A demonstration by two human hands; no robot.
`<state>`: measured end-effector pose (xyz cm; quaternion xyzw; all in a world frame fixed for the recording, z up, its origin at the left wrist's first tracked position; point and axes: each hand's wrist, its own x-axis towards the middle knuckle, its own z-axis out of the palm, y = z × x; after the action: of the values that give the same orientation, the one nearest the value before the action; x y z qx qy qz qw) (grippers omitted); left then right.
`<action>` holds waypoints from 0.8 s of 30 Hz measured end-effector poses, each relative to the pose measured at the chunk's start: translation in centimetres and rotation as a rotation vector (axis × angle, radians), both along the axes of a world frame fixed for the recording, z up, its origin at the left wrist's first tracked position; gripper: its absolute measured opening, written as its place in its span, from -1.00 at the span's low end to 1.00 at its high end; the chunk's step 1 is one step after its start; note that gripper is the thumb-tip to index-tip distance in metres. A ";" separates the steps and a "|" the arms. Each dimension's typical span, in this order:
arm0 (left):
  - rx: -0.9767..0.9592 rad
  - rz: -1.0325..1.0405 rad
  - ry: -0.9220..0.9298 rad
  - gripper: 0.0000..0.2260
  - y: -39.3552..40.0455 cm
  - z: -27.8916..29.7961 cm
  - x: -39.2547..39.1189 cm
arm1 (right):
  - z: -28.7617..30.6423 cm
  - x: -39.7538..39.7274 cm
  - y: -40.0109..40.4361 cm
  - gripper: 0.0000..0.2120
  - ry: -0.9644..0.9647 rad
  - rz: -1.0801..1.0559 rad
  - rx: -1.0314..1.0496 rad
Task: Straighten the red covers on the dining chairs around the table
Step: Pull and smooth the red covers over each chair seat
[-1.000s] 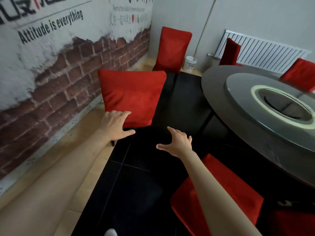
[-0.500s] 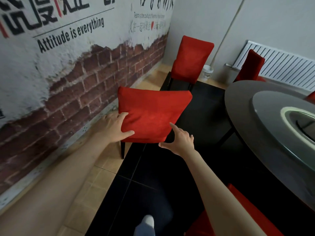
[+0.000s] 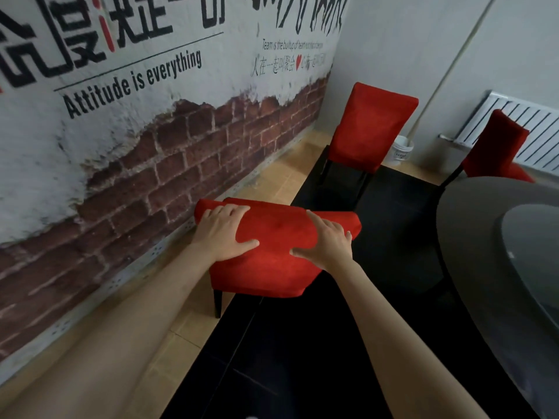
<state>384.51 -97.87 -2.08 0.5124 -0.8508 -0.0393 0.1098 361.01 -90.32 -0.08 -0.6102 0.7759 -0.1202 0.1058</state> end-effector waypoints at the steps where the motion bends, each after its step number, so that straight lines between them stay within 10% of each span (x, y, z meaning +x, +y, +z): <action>1: 0.001 0.000 0.007 -0.21 -0.3 0.0 -0.4 | 0.1 -0.4 -0.7 -0.03 0.016 0.004 0.010; 24: 0.045 0.018 -0.122 0.01 -6.8 -3.5 -5.3 | -3.9 -5.2 -9.1 0.15 0.258 0.165 0.294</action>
<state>379.25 -104.71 -5.59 0.5238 -0.8501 -0.0261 0.0468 355.78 -99.46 -3.94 -0.6602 0.7394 0.0825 0.1029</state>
